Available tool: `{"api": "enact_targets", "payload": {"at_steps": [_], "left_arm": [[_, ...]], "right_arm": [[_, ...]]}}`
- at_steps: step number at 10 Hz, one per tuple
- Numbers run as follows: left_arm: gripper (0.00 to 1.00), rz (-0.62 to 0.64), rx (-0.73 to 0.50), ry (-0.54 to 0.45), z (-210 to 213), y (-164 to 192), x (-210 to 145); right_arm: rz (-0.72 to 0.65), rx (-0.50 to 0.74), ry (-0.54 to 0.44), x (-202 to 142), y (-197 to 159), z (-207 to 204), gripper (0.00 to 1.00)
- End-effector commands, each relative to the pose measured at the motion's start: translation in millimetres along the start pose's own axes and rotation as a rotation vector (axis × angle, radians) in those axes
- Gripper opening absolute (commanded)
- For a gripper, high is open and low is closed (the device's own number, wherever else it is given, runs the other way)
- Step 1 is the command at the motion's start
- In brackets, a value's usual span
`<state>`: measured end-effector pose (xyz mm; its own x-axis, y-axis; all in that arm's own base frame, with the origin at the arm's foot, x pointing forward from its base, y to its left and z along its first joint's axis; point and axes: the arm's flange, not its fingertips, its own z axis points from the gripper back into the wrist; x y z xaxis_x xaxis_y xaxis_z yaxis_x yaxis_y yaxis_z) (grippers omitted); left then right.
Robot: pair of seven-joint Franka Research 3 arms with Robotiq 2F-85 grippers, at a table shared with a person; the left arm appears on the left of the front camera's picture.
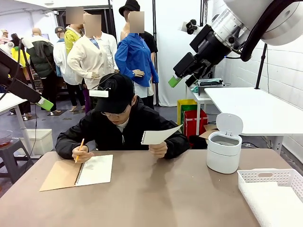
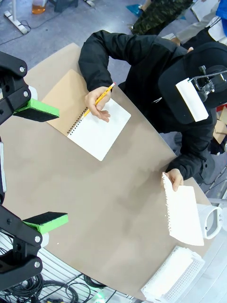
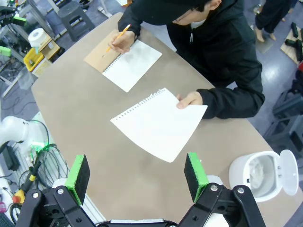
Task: Sort the paper based on its condition.
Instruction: If a person hands you a paper, place it in the Organizing basket , and if it's crumpled, put it in the Trash can.
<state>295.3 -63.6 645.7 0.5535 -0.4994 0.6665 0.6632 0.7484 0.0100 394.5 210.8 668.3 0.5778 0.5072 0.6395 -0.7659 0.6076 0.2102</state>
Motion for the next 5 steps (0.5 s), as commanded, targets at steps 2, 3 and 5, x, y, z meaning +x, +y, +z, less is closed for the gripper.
{"api": "enact_targets", "payload": {"at_steps": [2, 3, 5], "left_arm": [[1.0, 0.006, -0.001, -0.004, 0.7, 0.9, 0.3], [1.0, 0.006, -0.001, -0.004, 0.7, 0.9, 0.3], [1.0, 0.006, -0.001, -0.004, 0.7, 0.9, 0.3]], "right_arm": [[-0.008, 0.001, 0.002, -0.4, -1.1, -1.4, 1.0], [-0.008, 0.001, 0.002, -0.4, -1.1, -1.4, 1.0], [0.0, 0.0, 0.0, 0.0, 0.0, 0.0, 1.0]]}}
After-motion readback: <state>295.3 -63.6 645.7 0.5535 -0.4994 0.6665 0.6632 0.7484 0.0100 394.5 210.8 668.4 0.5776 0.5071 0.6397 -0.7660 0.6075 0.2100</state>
